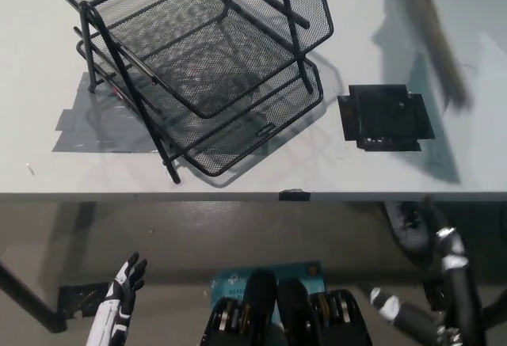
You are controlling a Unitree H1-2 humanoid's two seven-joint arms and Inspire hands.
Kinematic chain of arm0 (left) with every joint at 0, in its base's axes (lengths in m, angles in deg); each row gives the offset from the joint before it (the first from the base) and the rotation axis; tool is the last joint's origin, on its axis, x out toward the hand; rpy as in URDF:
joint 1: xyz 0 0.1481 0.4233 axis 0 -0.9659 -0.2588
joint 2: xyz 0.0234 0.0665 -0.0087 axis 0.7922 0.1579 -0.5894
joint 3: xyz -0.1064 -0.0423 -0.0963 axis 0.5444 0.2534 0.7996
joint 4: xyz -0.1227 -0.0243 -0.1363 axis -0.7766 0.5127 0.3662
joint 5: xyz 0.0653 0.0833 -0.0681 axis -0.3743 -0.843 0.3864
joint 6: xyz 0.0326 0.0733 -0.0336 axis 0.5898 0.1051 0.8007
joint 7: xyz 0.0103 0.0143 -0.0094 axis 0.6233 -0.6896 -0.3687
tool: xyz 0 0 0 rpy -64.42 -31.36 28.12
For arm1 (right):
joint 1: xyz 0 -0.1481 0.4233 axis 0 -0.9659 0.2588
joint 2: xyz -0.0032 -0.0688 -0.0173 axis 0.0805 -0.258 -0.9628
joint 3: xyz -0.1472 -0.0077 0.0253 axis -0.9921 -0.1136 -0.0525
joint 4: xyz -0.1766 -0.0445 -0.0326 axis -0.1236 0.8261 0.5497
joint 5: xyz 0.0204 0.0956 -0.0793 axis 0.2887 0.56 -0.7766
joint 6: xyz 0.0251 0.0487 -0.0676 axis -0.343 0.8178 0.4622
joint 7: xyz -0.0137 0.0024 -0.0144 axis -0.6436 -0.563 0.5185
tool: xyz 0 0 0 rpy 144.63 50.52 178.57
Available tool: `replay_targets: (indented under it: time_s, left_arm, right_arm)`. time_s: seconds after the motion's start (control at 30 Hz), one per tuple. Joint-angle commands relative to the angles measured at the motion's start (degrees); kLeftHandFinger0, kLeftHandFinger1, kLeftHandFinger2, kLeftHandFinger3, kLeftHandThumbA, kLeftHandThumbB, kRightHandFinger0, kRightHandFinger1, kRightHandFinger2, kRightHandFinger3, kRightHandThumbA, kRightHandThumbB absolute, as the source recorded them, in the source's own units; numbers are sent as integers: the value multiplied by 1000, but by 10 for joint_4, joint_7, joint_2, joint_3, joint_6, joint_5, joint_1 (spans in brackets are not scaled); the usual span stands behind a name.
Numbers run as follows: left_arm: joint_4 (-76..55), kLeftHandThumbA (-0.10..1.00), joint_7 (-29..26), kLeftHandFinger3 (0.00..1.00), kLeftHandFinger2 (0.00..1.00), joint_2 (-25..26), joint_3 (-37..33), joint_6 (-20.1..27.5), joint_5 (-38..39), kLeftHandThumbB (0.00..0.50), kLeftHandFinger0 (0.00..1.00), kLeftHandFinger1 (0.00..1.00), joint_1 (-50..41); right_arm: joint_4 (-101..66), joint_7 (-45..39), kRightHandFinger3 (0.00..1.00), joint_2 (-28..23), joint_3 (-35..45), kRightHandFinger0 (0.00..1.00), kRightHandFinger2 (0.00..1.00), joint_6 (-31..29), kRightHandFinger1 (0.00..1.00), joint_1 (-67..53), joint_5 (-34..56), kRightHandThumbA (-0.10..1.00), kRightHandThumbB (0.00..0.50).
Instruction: A person hands a notebook to the robot and the robot grabs it with its right hand and places it in the file tray kept in the centre of the desk infront of it.
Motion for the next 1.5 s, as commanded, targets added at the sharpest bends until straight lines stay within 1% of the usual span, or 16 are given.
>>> replay_targets:
  time_s: [0.0, 0.03, 0.13, 0.37, 0.57, 0.77, 0.9, 0.93, 0.97, 1.0, 1.1, 1.13, 1.17, 1.2, 1.33, 1.47]
  left_arm:
    - [-3, 1000, -19, 1000, 1000, 2, 6, 34, -7, 423, 1000, 1000, 5]
    - [-3, 1000, -20, 1000, 1000, 3, 6, 34, -9, 422, 1000, 1000, 4]
    - [-6, 1000, -18, 1000, 1000, 2, 6, 32, -14, 419, 1000, 1000, -1]
    - [-5, 1000, -18, 1000, 1000, 0, 5, 34, -9, 414, 1000, 1000, 4]
    - [-9, 1000, -20, 1000, 1000, 0, 8, 34, -18, 415, 1000, 1000, 3]
    - [-6, 1000, -18, 1000, 1000, -1, 11, 32, -12, 408, 1000, 1000, 10]
    - [-8, 1000, -18, 1000, 1000, 3, 14, 30, -12, 405, 1000, 1000, 16]
    - [-9, 1000, -17, 1000, 1000, 3, 14, 29, -12, 401, 1000, 1000, 16]
    - [-11, 1000, -16, 1000, 1000, 3, 14, 27, -13, 406, 1000, 1000, 16]
    - [-13, 1000, -15, 1000, 1000, 4, 14, 24, -13, 407, 1000, 1000, 16]
    - [-14, 1000, -14, 1000, 1000, 3, 15, 19, -10, 395, 1000, 1000, 20]
    - [-13, 1000, -14, 1000, 1000, 3, 15, 20, -9, 395, 1000, 1000, 21]
    - [-15, 1000, -15, 1000, 1000, 2, 16, 20, -11, 387, 1000, 1000, 20]
    - [-15, 1000, -15, 1000, 1000, 2, 16, 20, -11, 385, 1000, 1000, 20]
    - [-15, 1000, -18, 1000, 1000, 2, 18, 23, -16, 366, 1000, 1000, 23]
    - [-15, 1000, -17, 1000, 1000, 1, 18, 24, -14, 372, 1000, 1000, 21]
  right_arm:
    - [-52, 33, 1000, 15, 21, 1000, 1000, -19, 1000, 55, -59, 1000, 187]
    - [-51, 34, 1000, 16, 25, 1000, 1000, -18, 1000, 66, -65, 1000, 178]
    - [-54, 32, 1000, 22, 42, 1000, 1000, 22, 1000, 112, -63, 993, 240]
    - [-24, 42, 1000, 21, 67, 1000, 1000, 48, 1000, 182, -98, 1000, 275]
    - [3, 47, 1000, 16, 74, 1000, 1000, 71, 1000, 219, -133, 982, 229]
    - [45, 61, 1000, 11, 63, 1000, 1000, 62, 1000, 259, -160, 908, 256]
    - [94, 95, 1000, 1, 45, 1000, 1000, 37, 1000, 286, -214, 912, 271]
    - [107, 110, 1000, -5, 38, 1000, 1000, 29, 1000, 291, -235, 801, 297]
    - [135, 138, 1000, -17, 26, 1000, 1000, 20, 1000, 299, -273, 855, 265]
    - [151, 155, 1000, -26, 19, 1000, 1000, 19, 1000, 304, -298, 862, 264]
    - [185, 197, 1000, -36, 4, 1000, 1000, 25, 1000, 322, -331, 859, 309]
    - [192, 206, 1000, -39, 0, 1000, 1000, 27, 1000, 326, -338, 862, 310]
    - [212, 230, 1000, -43, -9, 1000, 1000, 34, 1000, 338, -360, 917, 323]
    - [218, 237, 1000, -44, -12, 1000, 1000, 36, 1000, 343, -366, 932, 323]
    - [260, 261, 1000, -51, -25, 1000, 1000, 40, 1000, 375, -370, 910, 314]
    - [294, 264, 1000, -56, -28, 1000, 1000, 53, 1000, 393, -360, 886, 295]
